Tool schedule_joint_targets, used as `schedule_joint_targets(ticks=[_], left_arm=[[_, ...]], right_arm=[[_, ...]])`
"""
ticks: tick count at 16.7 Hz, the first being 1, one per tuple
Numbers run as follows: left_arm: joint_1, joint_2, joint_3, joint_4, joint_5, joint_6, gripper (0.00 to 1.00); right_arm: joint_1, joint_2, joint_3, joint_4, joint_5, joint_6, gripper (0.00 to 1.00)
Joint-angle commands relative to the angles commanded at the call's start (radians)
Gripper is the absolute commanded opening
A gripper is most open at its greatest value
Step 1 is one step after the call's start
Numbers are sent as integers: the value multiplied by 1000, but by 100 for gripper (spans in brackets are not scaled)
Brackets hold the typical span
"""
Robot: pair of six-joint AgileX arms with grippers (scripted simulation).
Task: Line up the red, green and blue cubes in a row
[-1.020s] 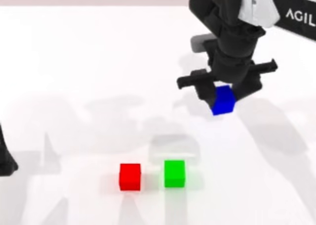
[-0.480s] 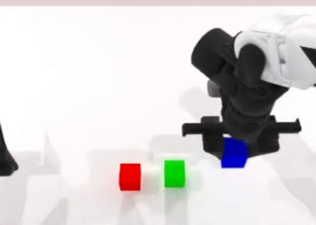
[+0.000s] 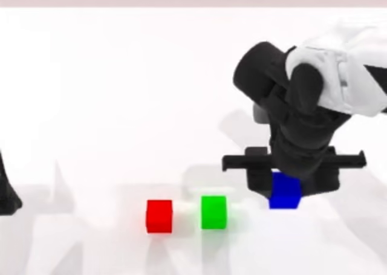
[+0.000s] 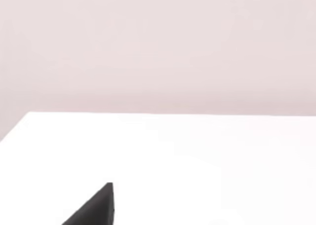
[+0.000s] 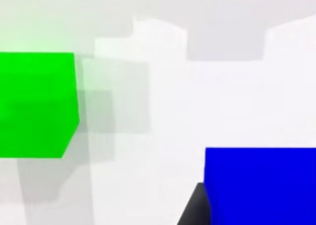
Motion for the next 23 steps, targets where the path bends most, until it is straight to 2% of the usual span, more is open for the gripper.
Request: schedule_joint_targets(ticks=[5, 10, 23], left_arm=[[0, 0, 0, 0, 0, 0, 100], [0, 0, 0, 0, 0, 0, 100], [0, 0, 0, 0, 0, 0, 100]], right_arm=[[5, 63, -123, 199, 1, 4, 0], [7, 77, -147, 229, 1, 4, 0], [7, 77, -147, 229, 1, 4, 98]])
